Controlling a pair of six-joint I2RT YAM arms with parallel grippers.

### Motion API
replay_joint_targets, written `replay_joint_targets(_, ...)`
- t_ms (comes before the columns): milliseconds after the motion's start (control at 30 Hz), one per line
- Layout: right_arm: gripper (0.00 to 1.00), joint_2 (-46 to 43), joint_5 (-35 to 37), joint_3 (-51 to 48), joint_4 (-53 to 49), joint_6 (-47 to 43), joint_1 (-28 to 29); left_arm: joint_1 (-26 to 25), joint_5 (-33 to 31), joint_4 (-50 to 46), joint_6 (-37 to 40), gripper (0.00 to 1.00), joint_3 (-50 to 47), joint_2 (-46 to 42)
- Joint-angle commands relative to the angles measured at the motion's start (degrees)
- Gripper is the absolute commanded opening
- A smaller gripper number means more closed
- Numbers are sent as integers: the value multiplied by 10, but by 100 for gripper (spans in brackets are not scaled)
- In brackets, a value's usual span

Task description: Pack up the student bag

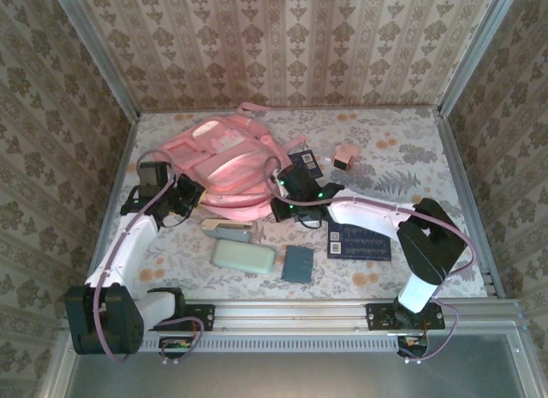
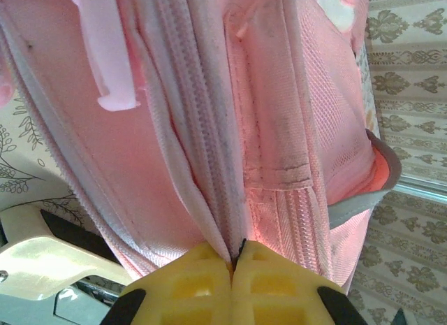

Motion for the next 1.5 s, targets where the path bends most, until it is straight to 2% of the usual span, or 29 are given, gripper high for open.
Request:
replay_joint_targets(0, 0, -14, 4, -1, -57, -10, -41, 22, -32, -3, 39, 0, 28, -15)
replay_joint_targets(200, 0, -36, -35, 12, -55, -37, -30, -3, -42, -32, 104, 0, 93, 14)
replay_joint_targets(467, 0, -117, 15, 14, -102, -34, 20, -122, -82, -87, 212, 0, 286, 131)
replay_joint_targets(600, 0, -168, 32, 1, -96, -8, 38, -141, -78, -91, 254, 0, 344, 169)
replay_joint_targets(633, 0, -172, 37, 1, -96, -1, 45, -140, -84, -98, 260, 3, 353, 175)
replay_joint_targets(733, 0, -159, 28, 8, -89, 27, 65, -124, -93, -131, 262, 42, 365, 182)
replay_joint_targets(767, 0, -146, 25, 14, -90, 40, 71, -114, -87, -142, 254, 51, 361, 181)
replay_joint_targets(833, 0, -118, 19, 20, -76, 65, 79, -94, -59, -152, 224, 59, 338, 169)
replay_joint_targets(933, 0, -78, 2, 10, -16, 120, 83, -70, -7, -137, 161, 66, 269, 127)
replay_joint_targets(1033, 0, -37, -19, 11, 39, 163, 84, -61, 16, -128, 89, 71, 198, 74)
replay_joint_targets(1167, 0, 6, -40, 27, 84, 195, 90, -74, 47, -128, -8, 72, 118, 23)
replay_joint_targets(1267, 0, 24, -39, 45, 85, 195, 97, -99, 39, -107, -72, 72, 66, -4)
replay_joint_targets(1467, 0, 31, -39, 54, 82, 194, 102, -138, 3, -84, -113, 66, 45, 21)
